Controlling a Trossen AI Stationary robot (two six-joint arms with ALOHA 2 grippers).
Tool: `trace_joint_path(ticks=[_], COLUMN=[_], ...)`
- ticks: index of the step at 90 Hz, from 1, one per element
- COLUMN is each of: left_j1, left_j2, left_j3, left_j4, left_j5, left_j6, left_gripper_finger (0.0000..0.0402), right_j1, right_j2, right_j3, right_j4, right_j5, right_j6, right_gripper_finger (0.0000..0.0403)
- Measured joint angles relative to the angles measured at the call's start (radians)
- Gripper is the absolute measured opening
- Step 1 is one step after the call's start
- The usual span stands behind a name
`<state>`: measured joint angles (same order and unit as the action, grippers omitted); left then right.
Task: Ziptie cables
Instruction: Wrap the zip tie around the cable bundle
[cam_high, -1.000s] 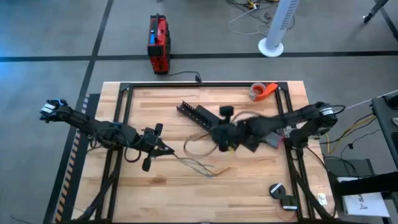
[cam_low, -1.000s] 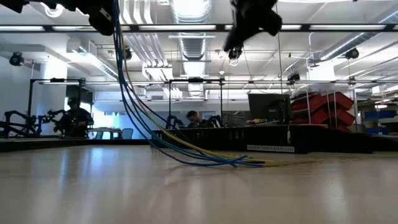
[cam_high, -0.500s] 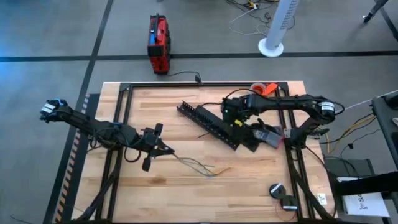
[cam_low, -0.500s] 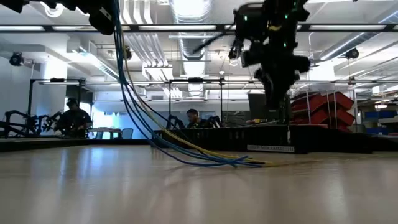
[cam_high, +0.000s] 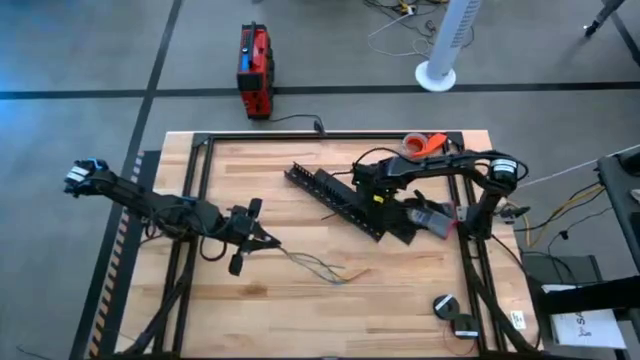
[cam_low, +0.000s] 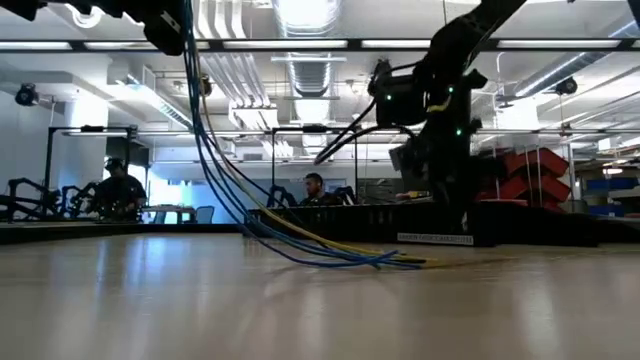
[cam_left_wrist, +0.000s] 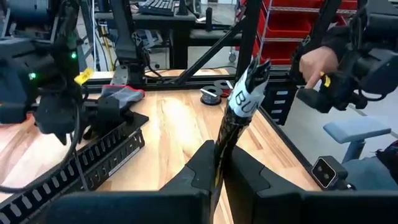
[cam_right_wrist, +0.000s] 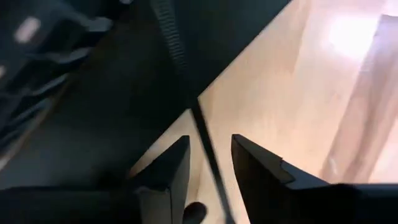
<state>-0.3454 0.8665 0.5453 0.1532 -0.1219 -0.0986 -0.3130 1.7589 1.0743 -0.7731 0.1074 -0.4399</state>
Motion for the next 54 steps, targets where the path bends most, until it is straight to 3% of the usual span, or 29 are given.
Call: trace_joint_path(ticks=[21,40,54], left_j1=[0.000,0.000,0.000], left_j2=[0.007,0.032,0.035], left_j3=[0.000,0.000,0.000], left_j4=[0.000,0.002,0.003], left_j5=[-0.001,-0.001,-0.001], left_j6=[0.011,0.011,0.011], left_gripper_finger=[0.0008,0.0008,0.0008], right_j1=[0.000,0.001,0.009], right_j2=[-0.004,-0.005,-0.015], right_j3=[0.012,0.013,0.060], right_j4=[0.002,-0.004,-0.081], right_j5=[-0.003,-0.010,-0.005], right_j6=[-0.001,0.002,0.053], right_gripper_finger=[0.0084,0.0012,0.0004])
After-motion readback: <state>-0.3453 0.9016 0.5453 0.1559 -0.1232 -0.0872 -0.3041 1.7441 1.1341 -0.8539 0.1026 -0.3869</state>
